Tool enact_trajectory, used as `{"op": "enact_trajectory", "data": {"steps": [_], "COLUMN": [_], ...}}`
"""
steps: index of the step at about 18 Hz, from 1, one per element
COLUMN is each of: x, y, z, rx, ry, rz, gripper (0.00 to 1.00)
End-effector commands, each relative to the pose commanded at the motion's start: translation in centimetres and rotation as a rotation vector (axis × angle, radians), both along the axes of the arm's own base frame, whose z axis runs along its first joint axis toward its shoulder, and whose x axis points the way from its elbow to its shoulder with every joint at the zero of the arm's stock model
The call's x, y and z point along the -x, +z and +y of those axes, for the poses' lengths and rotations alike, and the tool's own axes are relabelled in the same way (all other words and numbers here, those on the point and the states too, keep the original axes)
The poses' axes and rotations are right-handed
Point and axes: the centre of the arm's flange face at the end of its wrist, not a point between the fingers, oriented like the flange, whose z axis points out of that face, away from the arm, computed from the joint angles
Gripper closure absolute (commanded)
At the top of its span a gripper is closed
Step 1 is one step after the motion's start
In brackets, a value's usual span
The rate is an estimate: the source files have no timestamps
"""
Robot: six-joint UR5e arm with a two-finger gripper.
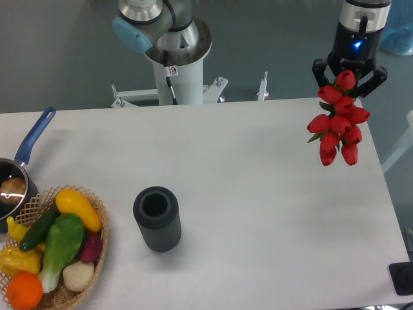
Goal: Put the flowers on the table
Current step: 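Lower the held red tulips toward the table surface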
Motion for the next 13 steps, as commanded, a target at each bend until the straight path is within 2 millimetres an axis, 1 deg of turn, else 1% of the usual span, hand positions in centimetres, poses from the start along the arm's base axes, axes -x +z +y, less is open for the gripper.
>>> {"op": "enact_trajectory", "data": {"steps": [1,2,4,7,9,11,12,13], "x": [-0.1,0.2,0.5,0.4,0.6,0.6,0.4,0.1], "y": [-0.4,-1.4,-2.6,-5.3,-6.9,-8.3,-8.9,-9.6], "z": [0.7,1.5,2.5,4.8,5.9,6.3,6.1,6.4], "rx": [-0.024,-0.046,-0.08,-0.066,-0.05,-0.026,0.011,0.051], "ry": [0.006,-0.001,-0.017,-0.055,-0.071,-0.075,-0.073,-0.081], "rz": [-0.02,-0.048,-0.081,-0.127,-0.148,-0.168,-0.165,-0.162], "gripper": [0.7,0.7,0.69,0.69,0.69,0.69,0.69,0.69]}}
